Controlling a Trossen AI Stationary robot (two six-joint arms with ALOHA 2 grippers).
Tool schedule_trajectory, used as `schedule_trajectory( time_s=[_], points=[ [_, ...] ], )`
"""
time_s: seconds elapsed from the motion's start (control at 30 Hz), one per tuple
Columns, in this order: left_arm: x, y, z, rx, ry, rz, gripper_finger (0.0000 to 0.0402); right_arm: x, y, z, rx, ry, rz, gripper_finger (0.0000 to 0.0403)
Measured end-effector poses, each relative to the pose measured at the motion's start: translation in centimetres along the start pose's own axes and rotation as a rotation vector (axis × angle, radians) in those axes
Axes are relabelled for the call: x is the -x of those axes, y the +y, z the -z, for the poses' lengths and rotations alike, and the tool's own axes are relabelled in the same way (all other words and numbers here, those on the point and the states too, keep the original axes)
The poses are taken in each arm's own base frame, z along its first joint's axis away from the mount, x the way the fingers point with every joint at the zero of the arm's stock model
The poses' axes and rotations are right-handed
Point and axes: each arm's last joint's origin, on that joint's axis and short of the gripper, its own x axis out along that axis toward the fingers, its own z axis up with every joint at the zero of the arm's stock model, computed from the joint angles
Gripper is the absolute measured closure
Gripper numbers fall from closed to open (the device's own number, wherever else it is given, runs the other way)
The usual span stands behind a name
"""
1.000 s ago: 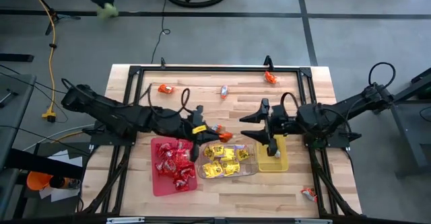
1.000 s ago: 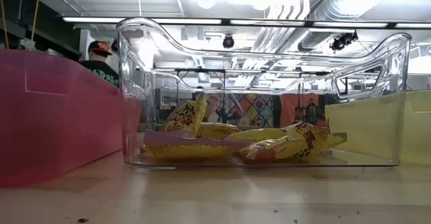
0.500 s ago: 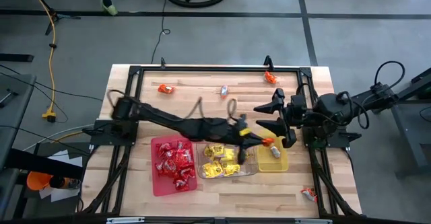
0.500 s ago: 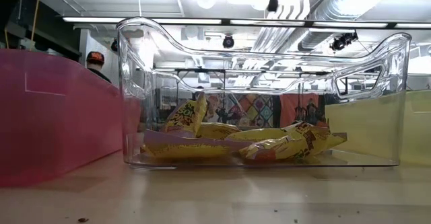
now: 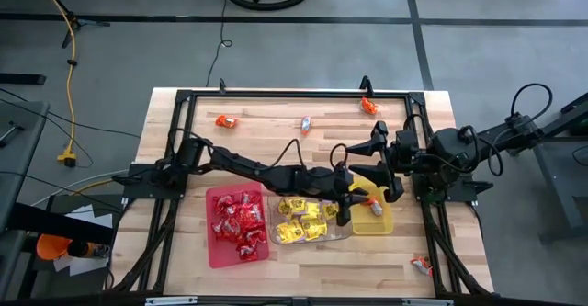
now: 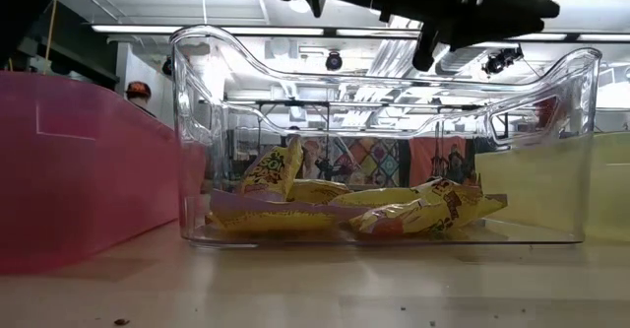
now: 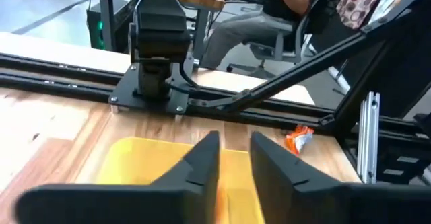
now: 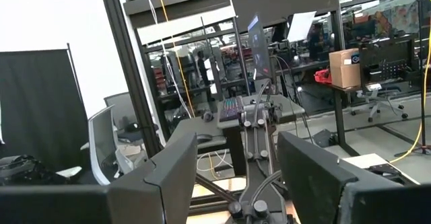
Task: Sort candy
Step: Put the orange chocolate into the yellow bin
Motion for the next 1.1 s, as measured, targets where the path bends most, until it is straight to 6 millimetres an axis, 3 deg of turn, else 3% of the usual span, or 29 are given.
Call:
schedule_trajectory(
  time_s=[0.2, 0.33, 0.53, 0.67, 0.8, 0.97, 1.1],
  points=[
    [0.4, -0.1, -0.5, 0.017, 0.013, 0.003, 0.0251, 0.0, 0.0, 0.0, 0.001, 0.002, 0.0, 0.0202],
    [2.3, 0.0, -2.5, 0.024, 0.089, 0.03, 0.0216, 0.0, 0.0, 0.0, 0.001, 0.004, 0.001, 0.0202],
    [8.5, 0.9, -8.6, -0.044, 0.135, 0.037, 0.0205, 0.0, 0.0, 0.1, 0.002, 0.005, 0.0, 0.0202],
    [13.4, 0.9, -10.6, -0.056, 0.101, 0.022, 0.0204, 0.0, 0.0, 0.0, 0.021, -0.002, 0.0, 0.0202],
    [18.1, 0.3, -9.7, -0.033, 0.058, -0.025, 0.0204, 0.0, 0.0, 0.0, 0.037, -0.002, 0.001, 0.0202],
    [23.4, -0.7, -6.4, 0.056, -0.088, -0.075, 0.0204, 0.0, 0.0, 0.1, 0.04, 0.008, 0.002, 0.0202],
    [26.4, -1.0, -4.0, 0.135, -0.208, -0.16, 0.0204, 0.0, -0.1, 0.2, 0.045, 0.02, 0.006, 0.0202]
  ],
)
